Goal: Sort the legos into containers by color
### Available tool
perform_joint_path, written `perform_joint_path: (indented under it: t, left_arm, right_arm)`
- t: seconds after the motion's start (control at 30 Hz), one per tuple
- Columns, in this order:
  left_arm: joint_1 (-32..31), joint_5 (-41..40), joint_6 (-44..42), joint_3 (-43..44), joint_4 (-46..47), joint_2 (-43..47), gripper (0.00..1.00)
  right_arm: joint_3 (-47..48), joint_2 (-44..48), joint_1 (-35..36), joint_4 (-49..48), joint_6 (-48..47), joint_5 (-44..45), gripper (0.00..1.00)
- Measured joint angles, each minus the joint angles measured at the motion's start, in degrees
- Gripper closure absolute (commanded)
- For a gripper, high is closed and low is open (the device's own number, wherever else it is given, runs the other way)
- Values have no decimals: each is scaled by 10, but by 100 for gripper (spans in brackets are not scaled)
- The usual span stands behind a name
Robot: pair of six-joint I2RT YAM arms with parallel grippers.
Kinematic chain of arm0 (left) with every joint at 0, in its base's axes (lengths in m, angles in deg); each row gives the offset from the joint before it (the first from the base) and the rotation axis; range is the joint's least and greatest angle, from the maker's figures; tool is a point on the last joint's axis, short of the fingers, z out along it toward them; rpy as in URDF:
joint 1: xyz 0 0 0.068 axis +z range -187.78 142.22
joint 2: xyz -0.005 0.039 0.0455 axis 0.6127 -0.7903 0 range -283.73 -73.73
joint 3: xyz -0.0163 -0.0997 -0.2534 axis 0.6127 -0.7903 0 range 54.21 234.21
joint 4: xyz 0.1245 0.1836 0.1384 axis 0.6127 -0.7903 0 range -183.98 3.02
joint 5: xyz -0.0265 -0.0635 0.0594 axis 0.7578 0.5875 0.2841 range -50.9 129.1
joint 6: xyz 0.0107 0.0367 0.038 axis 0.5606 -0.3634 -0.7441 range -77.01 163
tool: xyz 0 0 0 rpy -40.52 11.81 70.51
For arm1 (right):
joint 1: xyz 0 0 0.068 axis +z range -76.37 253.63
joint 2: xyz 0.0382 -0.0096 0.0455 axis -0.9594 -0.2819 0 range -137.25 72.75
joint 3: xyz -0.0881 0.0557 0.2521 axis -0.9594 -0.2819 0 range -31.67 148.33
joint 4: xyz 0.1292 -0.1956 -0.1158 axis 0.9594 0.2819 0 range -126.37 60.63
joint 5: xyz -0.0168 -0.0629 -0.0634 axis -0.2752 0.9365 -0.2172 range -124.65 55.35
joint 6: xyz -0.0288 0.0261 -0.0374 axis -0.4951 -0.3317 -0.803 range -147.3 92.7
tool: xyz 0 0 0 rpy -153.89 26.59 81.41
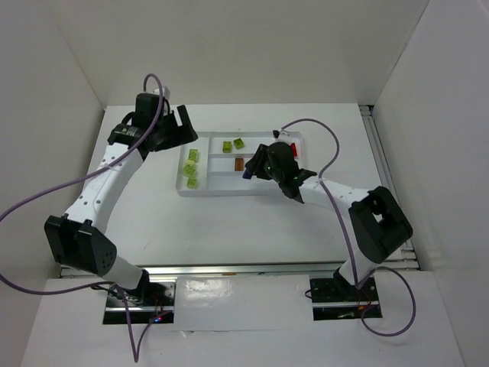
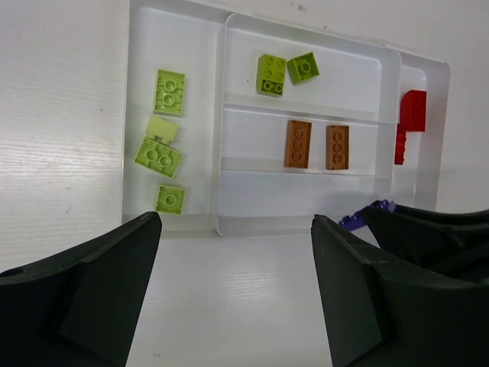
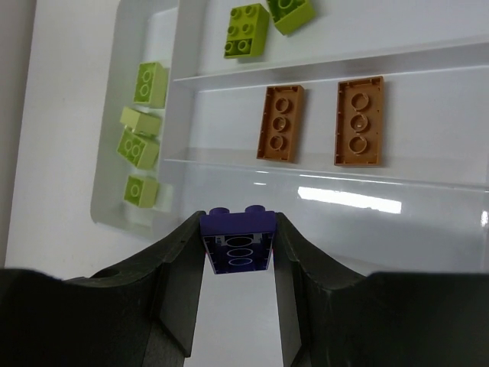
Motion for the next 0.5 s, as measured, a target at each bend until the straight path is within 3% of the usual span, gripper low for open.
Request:
perform_joint_path:
  t: [0.07,0.1,0.2,0.23,0.5]
  left_arm:
    - [0,2,0,-7,0,9,10]
    - [-1,3,0,-10,-1,9,10]
    - [-3,4,0,-21,-6,3,10]
    - [-5,4,0,-23,-9,2,10]
    - [-16,4,-1,-26,-11,-1,10]
  right_arm:
    - [0,-21,0,-16,8,9,60]
    - [0,-32,1,-27,12,11,35]
    - [0,-51,8,-46,23,23,4]
    - [0,-52,15,-47,24,33,0]
    - [0,-6,52,-27,4,122,0]
